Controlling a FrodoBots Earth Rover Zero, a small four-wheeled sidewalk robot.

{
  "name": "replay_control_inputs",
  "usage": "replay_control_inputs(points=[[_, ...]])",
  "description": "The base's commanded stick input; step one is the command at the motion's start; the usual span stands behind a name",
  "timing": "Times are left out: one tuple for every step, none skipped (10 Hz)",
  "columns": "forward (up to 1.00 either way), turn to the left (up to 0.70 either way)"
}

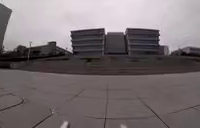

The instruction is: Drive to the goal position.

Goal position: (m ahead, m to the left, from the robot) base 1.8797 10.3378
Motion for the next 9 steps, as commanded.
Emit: replay_control_inputs(points=[[0.70,0.35],[0.70,0.35],[0.70,0.35],[0.70,0.17],[0.70,0.01],[0.70,0.00],[0.70,0.00],[0.70,0.00],[0.70,0.00]])
